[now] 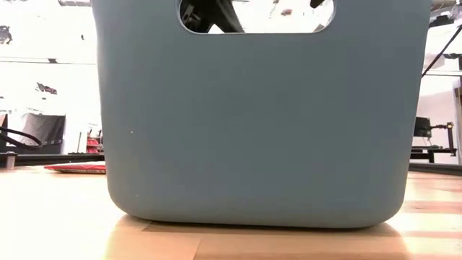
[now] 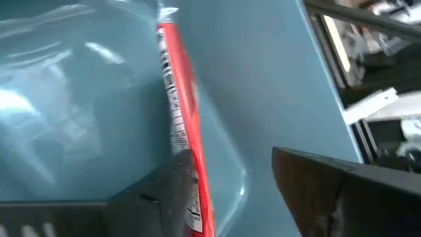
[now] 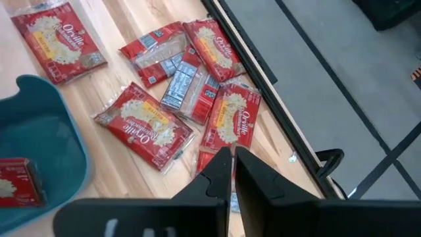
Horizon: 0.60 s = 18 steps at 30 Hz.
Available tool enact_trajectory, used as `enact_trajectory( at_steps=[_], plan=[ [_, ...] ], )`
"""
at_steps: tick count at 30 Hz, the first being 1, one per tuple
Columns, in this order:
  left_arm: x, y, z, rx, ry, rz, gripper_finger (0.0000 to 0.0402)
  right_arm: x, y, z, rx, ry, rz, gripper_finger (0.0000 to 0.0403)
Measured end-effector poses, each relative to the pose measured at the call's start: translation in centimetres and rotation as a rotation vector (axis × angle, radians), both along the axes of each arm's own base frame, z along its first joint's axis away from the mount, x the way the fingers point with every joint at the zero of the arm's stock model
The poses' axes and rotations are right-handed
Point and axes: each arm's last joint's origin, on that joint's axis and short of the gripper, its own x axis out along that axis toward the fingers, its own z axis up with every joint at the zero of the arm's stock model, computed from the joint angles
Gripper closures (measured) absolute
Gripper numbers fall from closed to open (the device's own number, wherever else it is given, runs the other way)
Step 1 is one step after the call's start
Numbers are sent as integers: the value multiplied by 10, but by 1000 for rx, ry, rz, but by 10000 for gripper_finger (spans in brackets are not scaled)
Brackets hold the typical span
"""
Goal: Sort popcorn bags into baskets
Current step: Put the red popcorn pack into the blue container
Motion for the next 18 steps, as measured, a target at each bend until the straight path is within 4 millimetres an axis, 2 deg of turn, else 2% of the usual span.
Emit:
enact_trajectory(
  at_steps=[3, 8, 14, 18],
  plan=[
    [1, 7, 6, 9, 2, -58, 182, 1, 0, -1, 0, 2, 0, 365],
    [-11, 34, 28, 93, 72, -98, 183, 1, 0, 0, 3, 1, 2, 373],
    [-45, 61, 57, 194, 198, -88, 199, 3, 3, -1, 16, -24, 5, 379],
    [-75, 66, 69, 260, 302, -48, 210, 14, 16, -16, 17, -19, 71, 377]
  ],
)
